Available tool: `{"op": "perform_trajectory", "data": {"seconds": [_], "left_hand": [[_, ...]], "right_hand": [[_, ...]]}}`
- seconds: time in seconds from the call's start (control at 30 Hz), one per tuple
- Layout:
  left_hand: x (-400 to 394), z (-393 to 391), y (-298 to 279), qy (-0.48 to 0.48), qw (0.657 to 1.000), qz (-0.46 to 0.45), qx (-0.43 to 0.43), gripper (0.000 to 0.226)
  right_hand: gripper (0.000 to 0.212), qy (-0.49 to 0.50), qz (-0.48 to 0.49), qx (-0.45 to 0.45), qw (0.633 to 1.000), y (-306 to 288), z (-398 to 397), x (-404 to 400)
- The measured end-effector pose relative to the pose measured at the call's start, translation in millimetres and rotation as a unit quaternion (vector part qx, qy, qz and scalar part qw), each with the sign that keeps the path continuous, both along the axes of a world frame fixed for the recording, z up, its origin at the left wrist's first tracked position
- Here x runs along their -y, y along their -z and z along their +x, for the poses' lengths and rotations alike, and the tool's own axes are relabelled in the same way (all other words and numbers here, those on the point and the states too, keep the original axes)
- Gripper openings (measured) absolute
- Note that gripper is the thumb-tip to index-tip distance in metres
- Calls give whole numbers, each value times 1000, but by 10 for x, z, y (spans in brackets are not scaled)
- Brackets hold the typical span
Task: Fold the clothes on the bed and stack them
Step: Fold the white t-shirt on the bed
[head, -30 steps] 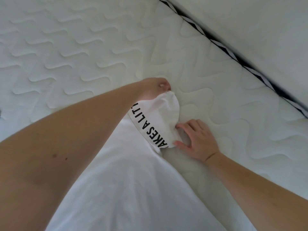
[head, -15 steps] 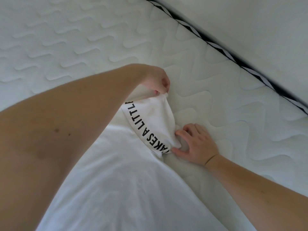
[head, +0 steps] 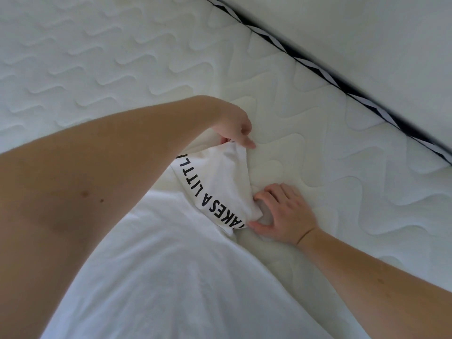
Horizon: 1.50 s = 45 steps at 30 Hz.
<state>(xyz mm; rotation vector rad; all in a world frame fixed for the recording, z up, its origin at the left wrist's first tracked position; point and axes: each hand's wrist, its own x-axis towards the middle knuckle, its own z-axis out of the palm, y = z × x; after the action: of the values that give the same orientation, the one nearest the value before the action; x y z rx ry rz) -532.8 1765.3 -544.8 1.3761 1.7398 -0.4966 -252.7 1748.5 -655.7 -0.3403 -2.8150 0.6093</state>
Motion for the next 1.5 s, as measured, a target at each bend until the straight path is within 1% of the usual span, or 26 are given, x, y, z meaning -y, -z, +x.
{"op": "perform_trajectory", "data": {"seconds": [0.1, 0.13, 0.2, 0.27, 0.33, 0.4, 0.47, 0.5, 0.57, 0.6, 0.63, 0.67, 0.7, 0.73, 0.8, 0.83, 0.9, 0.93, 1.03, 1.07, 1.17, 1.27, 1.4, 1.5], "left_hand": [[19, 39, -29, -15, 997, 69, 40, 32], [19, 81, -56, -28, 994, 83, 66, 32], [20, 162, -103, -46, 988, 96, 114, 29], [47, 225, -154, -29, 986, 107, 122, 32], [117, 274, -198, 30, 992, 99, 75, 40], [228, 318, -227, 77, 994, 71, 6, 49], [379, 337, -257, 94, 993, 25, -67, 52], [480, 355, -308, 78, 993, 4, -92, 45], [711, 389, -382, 63, 991, -15, -121, 11], [838, 410, -395, 52, 991, -5, -127, 12], [977, 440, -413, 42, 989, 14, -139, 10], [1120, 458, -421, 19, 988, 53, -141, 11], [1253, 486, -429, -25, 984, 104, -144, 24], [1382, 520, -444, -66, 975, 156, -143, 32], [1590, 598, -479, -139, 945, 263, -136, 31], [1669, 635, -491, -171, 929, 308, -116, 29], [1785, 699, -493, -218, 899, 374, -67, 24], [1820, 735, -501, -232, 886, 396, -61, 24], [1875, 806, -533, -284, 854, 429, -84, 29], [1877, 809, -543, -297, 849, 427, -95, 30], [1819, 775, -541, -308, 856, 398, -117, 25], [1656, 732, -481, -302, 864, 385, -121, 23], [1282, 724, -341, -313, 861, 387, -109, 22], [996, 802, -179, -339, 855, 379, -104, 30]], "right_hand": [[56, -9, 0, 9, 1000, -12, 4, -12], [56, -12, -1, 14, 1000, -17, 4, -16], [55, -15, -2, 21, 1000, -30, 6, -23], [54, -19, -2, 23, 1000, -46, 5, -30], [54, -24, -6, 29, 999, -64, 8, -36], [53, -24, -10, 33, 999, -80, 14, -38], [52, -22, -15, 36, 999, -96, 18, -30], [52, -20, -18, 43, 999, -113, 13, -24], [53, -14, -19, 65, 998, -163, -2, -20], [54, -9, -23, 75, 997, -197, -3, -15], [56, -2, -29, 84, 996, -241, -5, -10], [59, 5, -36, 98, 995, -288, -16, -2], [64, 16, -46, 119, 992, -343, -35, 12], [69, 33, -62, 147, 987, -406, -67, 46], [79, 84, -129, 198, 968, -537, -166, 168], [80, 100, -169, 211, 958, -588, -221, 250], [74, 73, -214, 214, 950, -661, -307, 453], [70, 50, -225, 215, 949, -693, -327, 552], [50, 32, -283, 215, 934, -812, -302, 744], [43, 35, -294, 216, 930, -849, -282, 763], [37, 63, -282, 215, 933, -955, -248, 711], [30, 123, -277, 187, 934, -1016, -194, 558], [19, 200, -358, 135, 902, -944, -80, 465], [10, 254, -374, 124, 883, -758, 0, 404]]}}
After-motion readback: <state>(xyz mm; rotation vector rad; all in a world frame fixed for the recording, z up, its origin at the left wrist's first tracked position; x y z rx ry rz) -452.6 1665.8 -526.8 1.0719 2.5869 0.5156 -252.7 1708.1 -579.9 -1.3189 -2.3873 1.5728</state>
